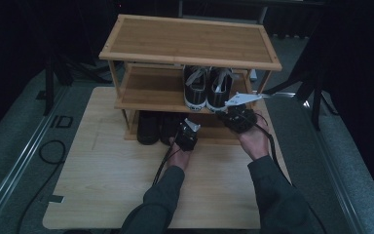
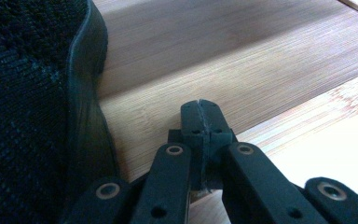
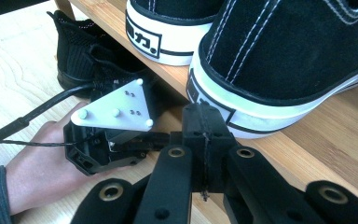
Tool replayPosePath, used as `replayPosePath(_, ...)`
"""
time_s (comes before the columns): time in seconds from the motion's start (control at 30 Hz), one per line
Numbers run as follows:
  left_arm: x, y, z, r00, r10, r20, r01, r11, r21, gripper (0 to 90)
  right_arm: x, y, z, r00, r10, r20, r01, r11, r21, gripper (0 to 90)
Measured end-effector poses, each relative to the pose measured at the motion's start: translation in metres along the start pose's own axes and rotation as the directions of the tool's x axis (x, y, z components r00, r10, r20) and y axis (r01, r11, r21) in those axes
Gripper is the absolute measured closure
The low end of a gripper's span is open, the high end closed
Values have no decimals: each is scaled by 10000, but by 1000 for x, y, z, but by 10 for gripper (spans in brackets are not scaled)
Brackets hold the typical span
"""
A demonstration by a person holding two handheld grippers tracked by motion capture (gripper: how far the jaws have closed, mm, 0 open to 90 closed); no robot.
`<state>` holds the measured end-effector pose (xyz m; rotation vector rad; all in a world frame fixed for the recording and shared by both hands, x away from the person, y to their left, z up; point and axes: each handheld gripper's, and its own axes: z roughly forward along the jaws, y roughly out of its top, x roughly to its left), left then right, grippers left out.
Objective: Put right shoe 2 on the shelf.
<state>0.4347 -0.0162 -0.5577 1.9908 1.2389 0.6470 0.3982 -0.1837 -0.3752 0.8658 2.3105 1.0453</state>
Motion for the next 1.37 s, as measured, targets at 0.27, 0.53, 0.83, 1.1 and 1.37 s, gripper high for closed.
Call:
replayPosePath(0.27, 1, 0, 0, 9999, -20, 138, 19, 10000, 56, 898, 0, -6, -5, 9999, -103, -22, 103, 9999, 17, 862)
replayPosePath(0.53, 0, 0, 0, 9999, -97, 133, 97, 9999, -25, 898, -5, -21, -18, 10000, -60, -20, 60, 9999, -123, 843)
replayPosePath(0.83, 0, 0, 1, 9999, -78, 140, 78, 10000, -51, 898, -11, -44, -12, 9989, 376, 292, -394, 9973, 626, 780)
replayPosePath(1.1, 0, 0, 1, 9999, -59, 138, 60, 10000, -54, 897, -11, -64, 4, 9974, 575, 445, -632, 9882, 1396, 678)
replayPosePath(1.37, 0, 0, 1, 9999, -50, 135, 50, 10000, -51, 898, -9, -77, 13, 9971, 713, 253, -745, 9825, 1705, 579)
